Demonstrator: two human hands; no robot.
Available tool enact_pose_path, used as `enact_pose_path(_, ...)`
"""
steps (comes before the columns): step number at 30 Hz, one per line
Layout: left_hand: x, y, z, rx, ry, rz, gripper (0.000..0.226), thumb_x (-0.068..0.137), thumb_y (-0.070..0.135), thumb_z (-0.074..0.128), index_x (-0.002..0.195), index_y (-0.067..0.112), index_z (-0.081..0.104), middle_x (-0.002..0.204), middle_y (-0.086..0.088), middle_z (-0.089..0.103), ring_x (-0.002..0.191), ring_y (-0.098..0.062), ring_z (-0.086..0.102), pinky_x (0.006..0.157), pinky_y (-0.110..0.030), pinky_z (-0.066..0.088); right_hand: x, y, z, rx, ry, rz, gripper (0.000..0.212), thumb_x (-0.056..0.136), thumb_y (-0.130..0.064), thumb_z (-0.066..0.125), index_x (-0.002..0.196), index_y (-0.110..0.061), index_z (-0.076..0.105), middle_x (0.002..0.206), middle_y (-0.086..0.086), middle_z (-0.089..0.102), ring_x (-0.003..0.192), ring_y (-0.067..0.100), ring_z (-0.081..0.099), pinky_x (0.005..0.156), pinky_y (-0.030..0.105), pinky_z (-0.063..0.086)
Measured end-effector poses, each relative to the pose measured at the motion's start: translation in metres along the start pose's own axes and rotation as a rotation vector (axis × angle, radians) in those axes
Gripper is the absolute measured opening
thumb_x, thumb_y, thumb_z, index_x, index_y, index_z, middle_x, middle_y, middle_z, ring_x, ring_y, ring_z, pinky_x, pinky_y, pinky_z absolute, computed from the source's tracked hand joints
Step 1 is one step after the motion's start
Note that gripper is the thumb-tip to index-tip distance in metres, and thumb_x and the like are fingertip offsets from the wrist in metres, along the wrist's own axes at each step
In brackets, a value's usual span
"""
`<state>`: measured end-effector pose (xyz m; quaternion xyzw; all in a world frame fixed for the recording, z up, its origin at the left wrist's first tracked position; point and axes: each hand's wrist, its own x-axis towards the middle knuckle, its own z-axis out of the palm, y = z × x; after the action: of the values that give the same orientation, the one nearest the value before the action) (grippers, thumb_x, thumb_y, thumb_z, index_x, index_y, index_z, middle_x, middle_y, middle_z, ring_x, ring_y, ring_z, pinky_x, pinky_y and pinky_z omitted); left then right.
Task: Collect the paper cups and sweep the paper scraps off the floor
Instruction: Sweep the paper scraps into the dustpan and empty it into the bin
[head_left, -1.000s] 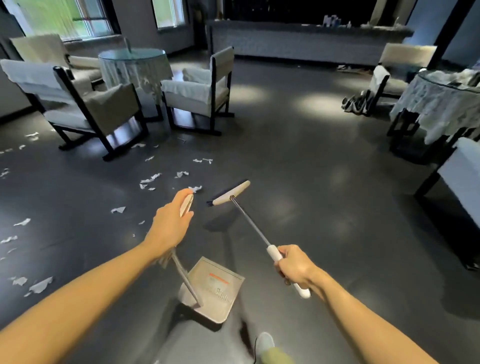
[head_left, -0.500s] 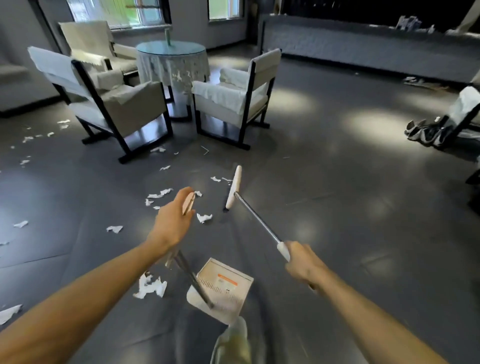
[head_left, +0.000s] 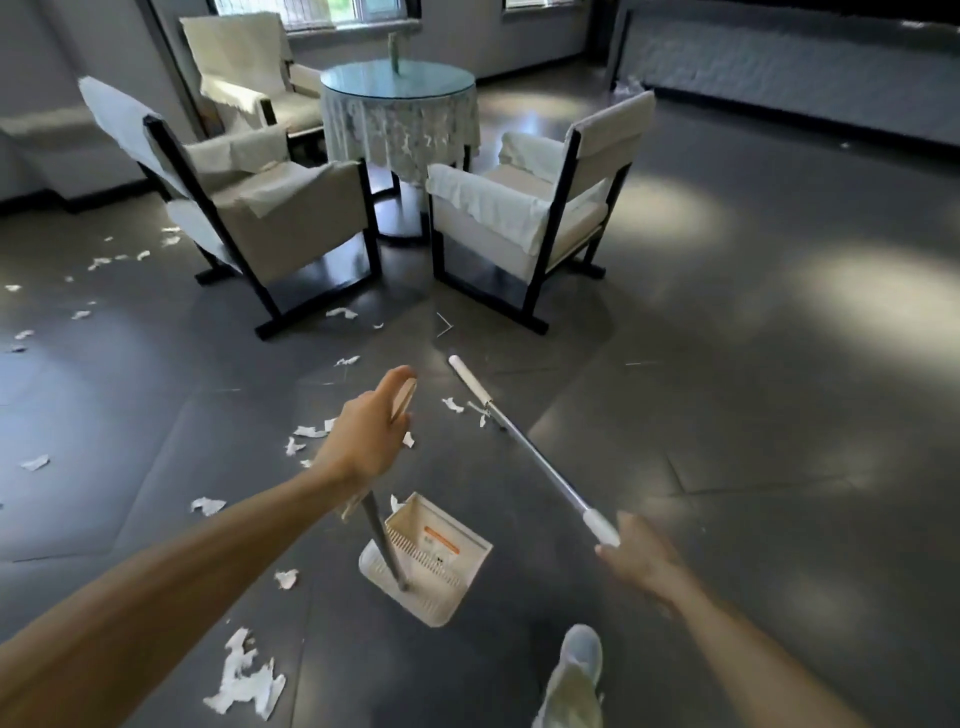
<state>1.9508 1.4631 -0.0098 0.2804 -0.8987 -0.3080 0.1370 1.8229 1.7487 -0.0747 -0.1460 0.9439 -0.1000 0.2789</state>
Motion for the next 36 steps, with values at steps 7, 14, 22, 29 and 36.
enact_pose_path(7,0.149,0.044,0.069,0.025,0.090,-0.094,0.045,0.093,0.019,0.053,0.127,0.041,0.034,0.113,-0.012,0.060,0.094,-0.031,0.059,0.081,-0.037,0.047,0.159,0.013,-0.060,0.379,-0.327,0.097,0.019,0.082,-0.007,0.059,0.099,0.000,0.053,0.071,0.010,0.049,0.050,0.017,0.045,0.042,0.020,0.034)
enact_pose_path(14,0.244,0.056,0.104,0.018,0.236,-0.178,0.045,0.093,0.015,0.056,0.133,0.029,0.038,0.117,-0.015,0.061,0.092,-0.027,0.057,0.077,-0.032,0.039,0.288,-0.002,-0.131,0.300,-0.329,-0.021,0.006,0.084,0.000,0.052,0.090,-0.001,0.051,0.066,0.011,0.061,0.047,0.017,0.054,0.044,0.026,0.041)
enact_pose_path(22,0.343,0.052,0.153,-0.049,0.276,-0.327,0.044,0.093,0.014,0.056,0.133,0.023,0.041,0.109,-0.019,0.062,0.084,-0.025,0.055,0.075,-0.031,0.037,0.429,-0.042,-0.188,0.275,-0.274,-0.182,0.079,0.087,-0.011,0.063,0.151,-0.027,0.021,0.115,0.016,0.062,0.056,0.014,0.055,0.038,0.021,0.041)
enact_pose_path(29,0.383,0.047,0.182,-0.069,0.222,-0.415,0.047,0.091,0.011,0.058,0.133,0.024,0.043,0.095,-0.007,0.059,0.079,-0.023,0.058,0.070,-0.027,0.040,0.524,-0.071,-0.221,0.234,-0.308,-0.195,0.079,0.086,-0.010,0.060,0.151,-0.031,0.022,0.110,0.013,0.064,0.060,0.013,0.057,0.045,0.023,0.042)
enact_pose_path(36,0.391,0.045,0.201,-0.087,0.228,-0.433,0.051,0.088,0.011,0.062,0.125,0.039,0.040,0.111,-0.004,0.062,0.100,-0.020,0.061,0.086,-0.039,0.049,0.595,-0.098,-0.234,0.070,-0.368,-0.250,0.032,0.085,-0.011,0.054,0.115,-0.019,0.060,0.065,0.003,0.060,0.051,0.014,0.054,0.046,0.025,0.045)
